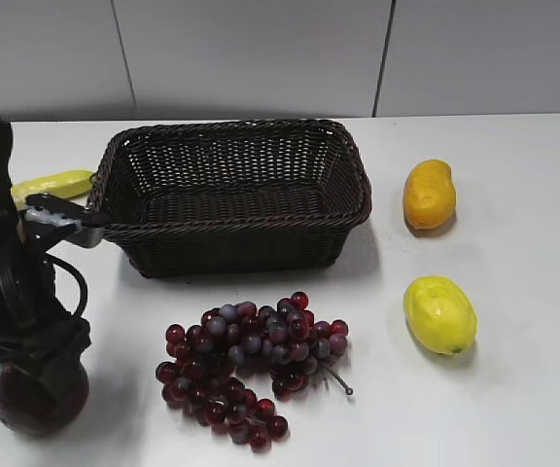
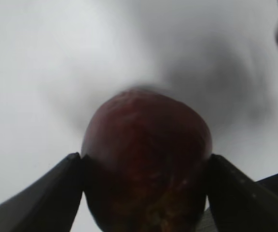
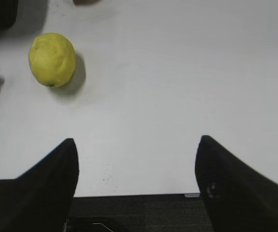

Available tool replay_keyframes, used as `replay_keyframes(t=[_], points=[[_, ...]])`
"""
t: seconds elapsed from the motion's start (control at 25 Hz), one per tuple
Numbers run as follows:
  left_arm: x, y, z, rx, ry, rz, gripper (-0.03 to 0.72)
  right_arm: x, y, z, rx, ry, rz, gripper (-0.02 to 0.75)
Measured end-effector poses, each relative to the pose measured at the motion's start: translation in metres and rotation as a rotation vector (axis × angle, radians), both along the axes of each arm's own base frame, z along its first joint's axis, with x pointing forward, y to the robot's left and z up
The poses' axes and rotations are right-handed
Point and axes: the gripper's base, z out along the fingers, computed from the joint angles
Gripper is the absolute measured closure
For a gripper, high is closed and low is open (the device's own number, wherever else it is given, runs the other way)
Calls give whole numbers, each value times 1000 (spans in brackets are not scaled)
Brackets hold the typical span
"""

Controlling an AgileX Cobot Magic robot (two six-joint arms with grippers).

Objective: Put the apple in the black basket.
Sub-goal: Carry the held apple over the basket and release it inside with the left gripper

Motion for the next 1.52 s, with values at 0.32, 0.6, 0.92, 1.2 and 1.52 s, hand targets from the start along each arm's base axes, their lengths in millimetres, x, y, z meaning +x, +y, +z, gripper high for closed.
replay_keyframes(t=[0.32,0.6,0.92,1.2,1.52], points=[[19,1,71,39,-151,-129,120,0,0,0,0,1,0,167],[60,-17,137,-44,-388,-129,120,0,0,0,0,0,0,167],[112,-49,155,-153,-517,-109,120,0,0,0,0,0,0,167],[136,-86,114,-196,-526,-148,120,0,0,0,0,1,0,167],[154,-112,55,-183,-514,-191,120,0,0,0,0,0,0,167]])
